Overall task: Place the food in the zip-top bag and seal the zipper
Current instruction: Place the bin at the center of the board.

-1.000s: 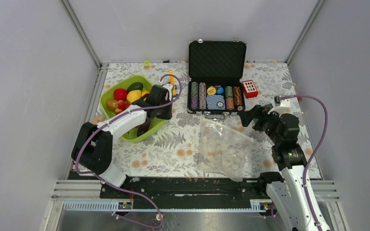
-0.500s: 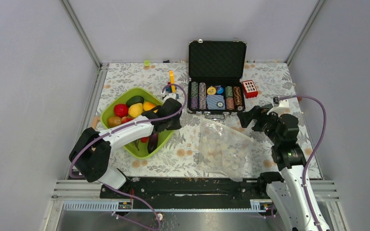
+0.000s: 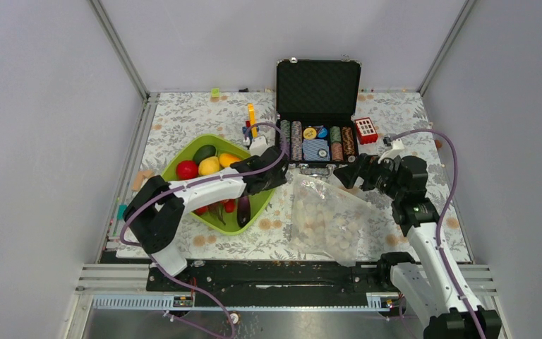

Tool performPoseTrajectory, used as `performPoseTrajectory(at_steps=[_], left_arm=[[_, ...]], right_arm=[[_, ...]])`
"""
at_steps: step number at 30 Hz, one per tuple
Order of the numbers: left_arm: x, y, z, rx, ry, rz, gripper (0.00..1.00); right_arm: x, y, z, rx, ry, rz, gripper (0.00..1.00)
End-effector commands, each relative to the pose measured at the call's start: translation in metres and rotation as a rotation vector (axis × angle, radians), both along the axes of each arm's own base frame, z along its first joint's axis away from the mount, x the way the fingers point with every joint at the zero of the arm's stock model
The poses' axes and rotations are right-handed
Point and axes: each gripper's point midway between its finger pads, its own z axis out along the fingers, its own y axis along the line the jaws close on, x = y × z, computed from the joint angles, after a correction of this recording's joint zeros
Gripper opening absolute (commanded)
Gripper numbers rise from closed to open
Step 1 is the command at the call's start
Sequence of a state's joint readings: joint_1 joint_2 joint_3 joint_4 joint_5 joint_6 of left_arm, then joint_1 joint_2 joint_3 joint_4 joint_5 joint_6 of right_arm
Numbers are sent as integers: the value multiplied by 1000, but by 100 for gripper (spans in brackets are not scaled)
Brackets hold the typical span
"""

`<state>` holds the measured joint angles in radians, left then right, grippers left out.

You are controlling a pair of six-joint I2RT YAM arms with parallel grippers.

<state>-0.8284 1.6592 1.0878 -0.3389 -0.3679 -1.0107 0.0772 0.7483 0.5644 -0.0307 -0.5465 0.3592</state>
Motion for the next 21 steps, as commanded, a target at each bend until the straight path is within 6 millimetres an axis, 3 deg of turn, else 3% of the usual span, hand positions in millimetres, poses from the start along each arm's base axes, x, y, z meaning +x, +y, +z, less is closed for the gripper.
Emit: performPoseTrajectory(at_steps=[1, 5, 7, 8, 11, 13, 17, 21], left_arm=[[22, -28, 44, -172, -99, 88, 57], [18, -23, 53, -177, -111, 81, 81], [14, -23, 65, -197, -133, 50, 96], [11, -25, 75, -214, -150, 21, 98], [-5, -25, 103, -220, -223, -88, 99], [-14, -7, 116, -185, -279, -97, 99], [-37, 35, 124, -160, -352, -98, 99], [-60, 47, 121, -201, -398, -181, 99]], right_arm=[[9, 5, 8, -4, -23, 29, 98], [11, 4, -16, -60, 81, 23, 98], [13, 7, -28, -108, 123, 34, 98], [14, 9, -35, -140, 146, 42, 98], [15, 16, -54, -234, 223, 83, 98], [16, 19, -66, -275, 271, 104, 98], [17, 29, -84, -343, 341, 165, 98], [12, 41, -101, -419, 396, 261, 98]])
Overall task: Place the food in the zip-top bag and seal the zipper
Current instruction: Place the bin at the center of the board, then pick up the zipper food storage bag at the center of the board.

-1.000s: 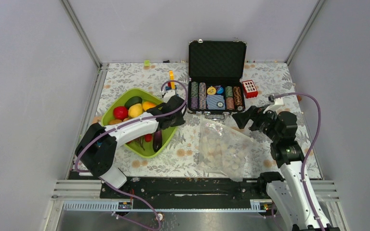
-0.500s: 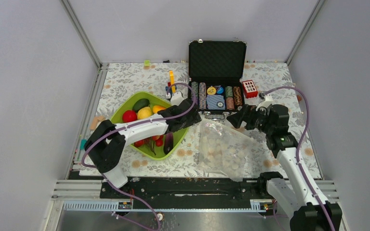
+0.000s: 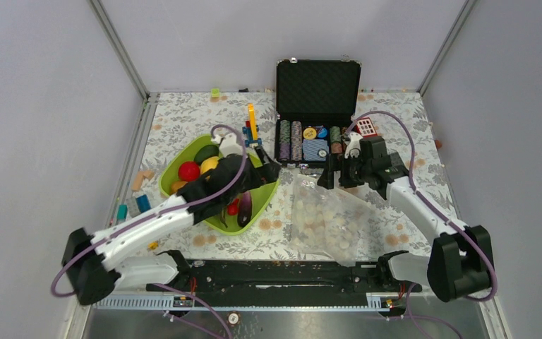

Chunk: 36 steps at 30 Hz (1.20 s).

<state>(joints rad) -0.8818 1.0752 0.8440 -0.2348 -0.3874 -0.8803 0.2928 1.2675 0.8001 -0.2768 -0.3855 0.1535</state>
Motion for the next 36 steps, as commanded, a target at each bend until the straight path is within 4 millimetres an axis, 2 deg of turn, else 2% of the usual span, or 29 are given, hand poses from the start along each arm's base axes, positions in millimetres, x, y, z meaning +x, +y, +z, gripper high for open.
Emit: performPoseTrajectory(at_steps=[1, 5, 10, 14, 22, 27, 33, 36], left_arm=[[-13, 15, -10, 30, -75, -59, 99], [-23, 25, -24, 48, -71, -69, 99], [-26, 27, -40, 53, -28, -64, 99], [-28, 19, -40, 40, -23, -99, 99], [-30, 17, -40, 49, -31, -127, 99], [-31, 16, -41, 55, -33, -136, 99], [-28, 22, -43, 65, -22, -98, 99], [-28, 16, -34, 32, -32, -112, 99]], right_arm=[[-4, 8, -9, -102, 47, 114, 98], [-10, 12, -21, -148, 95, 154, 99], [-13, 17, -23, -137, 103, 191, 96], [-9, 11, -27, -188, 102, 171, 98], [11, 13, -17, -222, 25, 221, 100], [20, 15, -27, -242, 48, 224, 100], [6, 25, -34, -189, 127, 282, 100], [-3, 31, -36, -148, 158, 325, 98]])
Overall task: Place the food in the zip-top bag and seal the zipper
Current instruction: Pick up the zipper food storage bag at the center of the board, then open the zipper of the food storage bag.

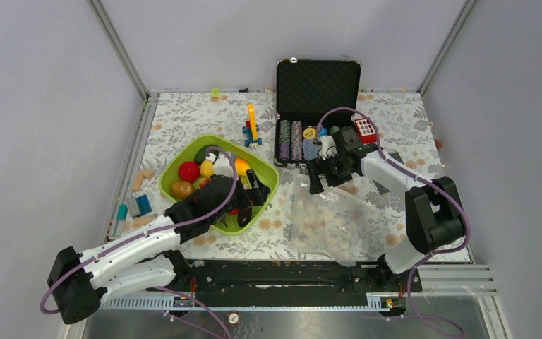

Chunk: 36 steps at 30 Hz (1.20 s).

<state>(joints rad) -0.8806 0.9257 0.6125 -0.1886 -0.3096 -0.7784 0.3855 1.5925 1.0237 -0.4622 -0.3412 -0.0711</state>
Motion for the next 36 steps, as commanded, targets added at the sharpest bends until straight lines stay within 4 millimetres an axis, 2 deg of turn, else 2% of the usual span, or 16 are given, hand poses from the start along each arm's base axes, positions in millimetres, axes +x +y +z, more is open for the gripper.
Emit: performPoseTrajectory(at_steps=[1, 3, 5, 6, 9, 10, 11, 15, 19, 22, 25, 28, 30, 32, 36], left_arm=[[4, -10, 22, -63, -40, -15, 99], [4, -13, 23, -69, -44, -28, 99], [4, -12, 22, -65, -45, -23, 99], [5, -11, 21, -63, -43, -19, 99], [4, -13, 21, -62, -41, -31, 99], [3, -14, 22, -64, -43, -35, 99], [3, -13, 22, -59, -44, -40, 99], [2, -10, 27, -60, -57, -38, 99], [-1, -9, 41, -68, -68, -49, 99], [-2, -5, 60, -49, -83, -52, 99], [-2, 3, 85, -31, -101, -39, 99], [-10, 10, 108, -24, -88, -48, 99], [-20, 7, 119, -44, -97, -104, 99], [-27, 3, 128, -59, -115, -162, 99], [-40, -17, 142, -82, -124, -306, 99]], right_arm=[[-12, 16, 8, 77, 44, 84, 96], [-15, 18, 9, 90, 68, 99, 88], [-19, 21, 14, 109, 82, 122, 73], [-22, 23, 16, 121, 87, 134, 61], [-27, 27, 24, 157, 79, 156, 15], [-31, 29, 29, 178, 77, 169, 4], [-35, 32, 34, 207, 73, 187, 0], [-49, 42, 63, 281, -12, 259, 0], [-59, 51, 100, 294, -163, 335, 0], [-67, 53, 126, 253, -305, 400, 0], [-91, 59, 147, 225, -474, 622, 0], [-114, 62, 159, 260, -597, 845, 0], [-128, 62, 162, 265, -632, 970, 0], [-141, 61, 165, 246, -639, 1099, 0], [-151, 63, 174, 158, -633, 1301, 0]])
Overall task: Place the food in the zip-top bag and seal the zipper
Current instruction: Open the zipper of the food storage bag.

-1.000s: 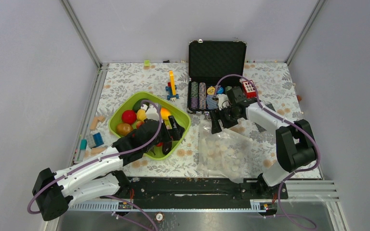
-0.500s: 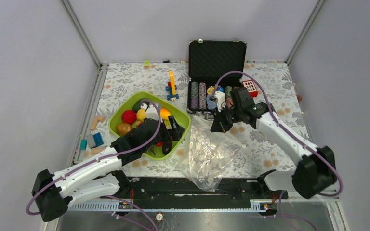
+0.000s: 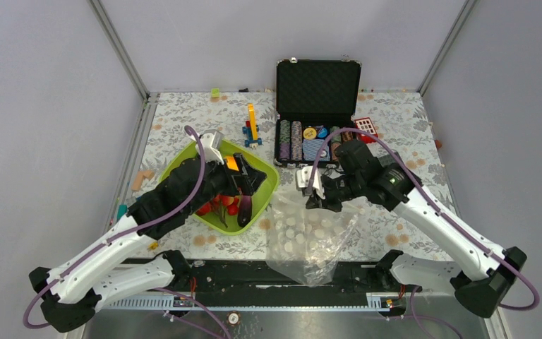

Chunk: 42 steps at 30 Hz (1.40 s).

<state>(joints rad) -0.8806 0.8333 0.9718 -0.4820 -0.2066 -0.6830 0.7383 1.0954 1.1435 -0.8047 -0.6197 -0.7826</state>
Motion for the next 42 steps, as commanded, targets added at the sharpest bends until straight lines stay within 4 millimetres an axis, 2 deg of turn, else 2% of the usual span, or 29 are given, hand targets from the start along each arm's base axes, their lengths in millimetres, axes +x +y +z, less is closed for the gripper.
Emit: performPoseTrajectory(at_steps=[1, 4, 7, 13, 18, 27, 36, 38, 40, 42], left_arm=[[-20, -25, 17, 3, -10, -210, 99], [-30, -46, 21, -1, 13, -334, 99], [-40, -62, 15, 12, 41, -448, 99], [-56, -83, 0, -10, 82, -613, 99], [-47, -90, -8, 7, 81, -599, 99], [-31, -98, 1, 42, 16, -590, 99], [-23, -113, -31, 140, 59, -648, 98], [-21, -115, -36, 159, 55, -653, 93], [-17, -115, -40, 181, 50, -642, 78], [-8, -112, -44, 211, 45, -593, 53]], right_arm=[[-15, 2, 16, -103, -146, 272, 0], [-18, 5, 29, -147, -218, 374, 0], [-24, 5, 40, -157, -274, 462, 0], [-25, 7, 38, -173, -303, 510, 0], [-24, 10, 28, -213, -272, 520, 0], [-23, 18, 25, -224, -252, 534, 0], [-27, 19, 26, -195, -260, 526, 0], [-28, 16, 23, -198, -256, 516, 0], [-28, 14, 21, -191, -265, 498, 0], [-29, 11, 21, -178, -275, 471, 0]])
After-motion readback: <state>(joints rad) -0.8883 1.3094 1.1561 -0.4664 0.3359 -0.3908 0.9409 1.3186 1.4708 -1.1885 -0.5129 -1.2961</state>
